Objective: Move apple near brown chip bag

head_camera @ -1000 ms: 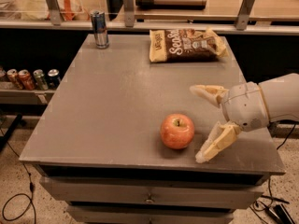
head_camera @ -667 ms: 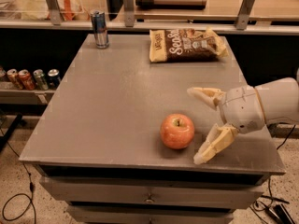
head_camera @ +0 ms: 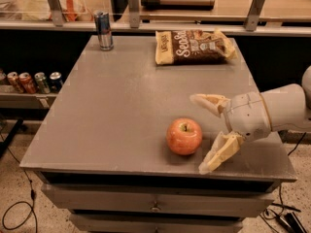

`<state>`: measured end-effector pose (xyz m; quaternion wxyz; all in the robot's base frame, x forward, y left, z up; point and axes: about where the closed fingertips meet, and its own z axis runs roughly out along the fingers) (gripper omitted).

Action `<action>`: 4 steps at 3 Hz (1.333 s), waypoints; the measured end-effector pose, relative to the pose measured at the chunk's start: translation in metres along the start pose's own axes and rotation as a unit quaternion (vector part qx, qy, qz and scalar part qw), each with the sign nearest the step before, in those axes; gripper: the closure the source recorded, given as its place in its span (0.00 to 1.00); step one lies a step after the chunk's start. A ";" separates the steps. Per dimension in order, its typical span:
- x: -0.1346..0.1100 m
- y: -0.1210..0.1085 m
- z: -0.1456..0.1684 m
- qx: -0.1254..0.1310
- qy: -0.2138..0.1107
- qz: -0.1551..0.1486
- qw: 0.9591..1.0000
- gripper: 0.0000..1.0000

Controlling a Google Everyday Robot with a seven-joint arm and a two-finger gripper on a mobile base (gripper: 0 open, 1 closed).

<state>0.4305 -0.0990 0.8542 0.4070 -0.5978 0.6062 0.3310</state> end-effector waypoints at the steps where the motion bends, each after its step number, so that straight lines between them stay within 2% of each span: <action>1: -0.003 0.002 0.002 -0.005 -0.004 0.000 1.000 0.00; 2: -0.006 0.005 0.005 -0.012 -0.008 0.000 1.000 0.00; 3: -0.008 0.008 0.009 -0.020 -0.013 0.001 1.000 0.18; 4: -0.008 0.009 0.012 -0.030 -0.018 0.003 0.999 0.42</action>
Offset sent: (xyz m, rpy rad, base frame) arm -0.0077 0.0111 0.0038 0.0344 0.0237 0.0393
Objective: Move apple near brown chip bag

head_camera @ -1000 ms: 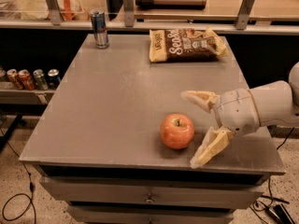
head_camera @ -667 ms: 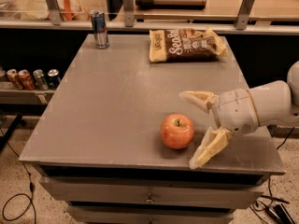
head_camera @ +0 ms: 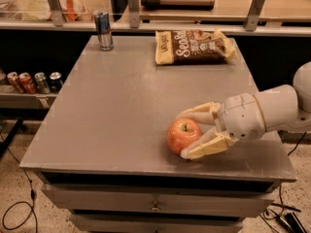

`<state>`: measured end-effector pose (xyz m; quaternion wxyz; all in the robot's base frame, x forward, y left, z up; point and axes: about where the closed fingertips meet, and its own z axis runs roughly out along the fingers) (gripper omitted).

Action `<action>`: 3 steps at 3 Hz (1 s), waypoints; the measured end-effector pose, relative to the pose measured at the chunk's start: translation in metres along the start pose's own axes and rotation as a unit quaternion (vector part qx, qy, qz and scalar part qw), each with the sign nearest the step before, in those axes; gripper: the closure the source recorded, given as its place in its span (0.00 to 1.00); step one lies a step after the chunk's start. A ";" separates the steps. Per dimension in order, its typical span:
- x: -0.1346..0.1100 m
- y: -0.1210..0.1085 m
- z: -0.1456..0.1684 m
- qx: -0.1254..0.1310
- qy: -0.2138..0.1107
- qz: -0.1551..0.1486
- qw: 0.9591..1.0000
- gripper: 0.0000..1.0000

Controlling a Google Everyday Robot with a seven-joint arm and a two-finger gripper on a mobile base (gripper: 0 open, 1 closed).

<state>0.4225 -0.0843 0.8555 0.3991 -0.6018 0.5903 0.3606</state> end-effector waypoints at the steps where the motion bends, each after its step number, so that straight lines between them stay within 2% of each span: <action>1: 0.000 -0.001 0.001 -0.006 -0.003 0.002 1.000 0.64; 2: -0.004 -0.004 -0.001 -0.005 -0.011 -0.005 1.000 0.88; 3: -0.047 -0.018 -0.035 0.023 0.014 -0.049 0.998 1.00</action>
Offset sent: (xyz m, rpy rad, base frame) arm 0.0079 -0.0040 0.0095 0.0432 -0.0184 0.0104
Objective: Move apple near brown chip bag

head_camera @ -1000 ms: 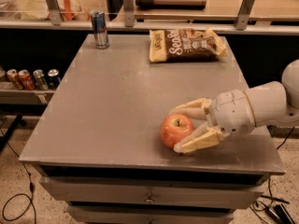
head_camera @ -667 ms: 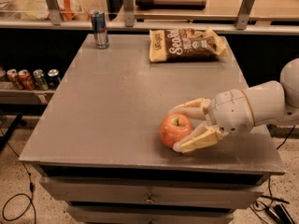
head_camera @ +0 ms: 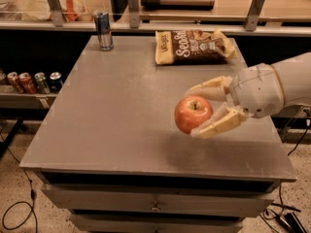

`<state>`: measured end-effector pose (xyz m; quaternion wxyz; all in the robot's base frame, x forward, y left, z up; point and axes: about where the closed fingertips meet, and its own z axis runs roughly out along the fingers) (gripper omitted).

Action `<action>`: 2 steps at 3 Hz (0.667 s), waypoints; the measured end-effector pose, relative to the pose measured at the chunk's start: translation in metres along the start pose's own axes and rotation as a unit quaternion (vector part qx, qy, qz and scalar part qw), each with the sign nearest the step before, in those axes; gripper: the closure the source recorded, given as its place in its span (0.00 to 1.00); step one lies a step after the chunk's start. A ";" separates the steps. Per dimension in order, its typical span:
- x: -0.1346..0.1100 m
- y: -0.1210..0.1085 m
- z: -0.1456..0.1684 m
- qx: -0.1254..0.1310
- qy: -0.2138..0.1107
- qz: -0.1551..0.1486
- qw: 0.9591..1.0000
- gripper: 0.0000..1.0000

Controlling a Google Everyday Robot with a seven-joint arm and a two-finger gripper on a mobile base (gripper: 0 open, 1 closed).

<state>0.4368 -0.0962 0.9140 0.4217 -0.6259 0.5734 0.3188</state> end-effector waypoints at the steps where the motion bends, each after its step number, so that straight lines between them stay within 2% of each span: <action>1: 0.000 0.000 0.004 0.000 -0.002 0.002 1.000 1.00; 2: 0.015 -0.028 -0.004 0.041 0.005 0.017 0.999 1.00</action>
Offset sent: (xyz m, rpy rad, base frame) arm 0.0818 -0.0429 -0.0106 0.0056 -0.0422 -0.2612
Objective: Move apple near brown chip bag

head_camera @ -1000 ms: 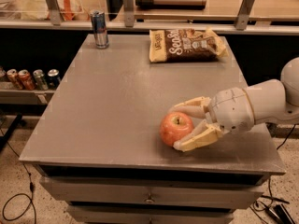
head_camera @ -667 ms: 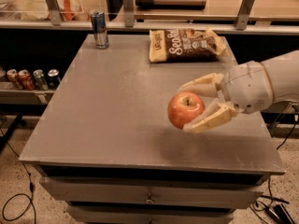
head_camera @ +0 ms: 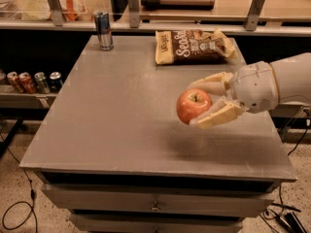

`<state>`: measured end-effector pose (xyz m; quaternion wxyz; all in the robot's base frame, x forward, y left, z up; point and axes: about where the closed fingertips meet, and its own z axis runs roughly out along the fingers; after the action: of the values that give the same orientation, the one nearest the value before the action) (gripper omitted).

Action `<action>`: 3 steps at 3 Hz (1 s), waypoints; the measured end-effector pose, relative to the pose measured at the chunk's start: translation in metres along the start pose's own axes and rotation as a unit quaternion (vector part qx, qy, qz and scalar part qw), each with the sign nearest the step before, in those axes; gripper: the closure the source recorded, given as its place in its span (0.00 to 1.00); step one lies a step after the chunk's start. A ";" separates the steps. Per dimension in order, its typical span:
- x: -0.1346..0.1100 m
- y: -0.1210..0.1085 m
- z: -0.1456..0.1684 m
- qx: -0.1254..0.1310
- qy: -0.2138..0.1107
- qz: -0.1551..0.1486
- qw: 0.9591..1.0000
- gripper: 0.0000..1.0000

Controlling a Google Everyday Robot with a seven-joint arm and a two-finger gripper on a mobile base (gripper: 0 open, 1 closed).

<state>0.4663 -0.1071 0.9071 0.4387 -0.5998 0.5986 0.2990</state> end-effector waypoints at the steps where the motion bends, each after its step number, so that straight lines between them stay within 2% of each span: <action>1: 0.015 -0.046 -0.020 0.067 0.002 0.016 0.998 1.00; 2: 0.026 -0.096 -0.044 0.133 0.008 0.036 0.990 1.00; 3: 0.041 -0.144 -0.060 0.185 0.016 0.066 0.980 1.00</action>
Offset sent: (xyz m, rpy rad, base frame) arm 0.1474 -0.1143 0.0274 0.0383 -0.0851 -0.4674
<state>0.6013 -0.1935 0.9214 0.5116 -0.4726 0.6887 0.2014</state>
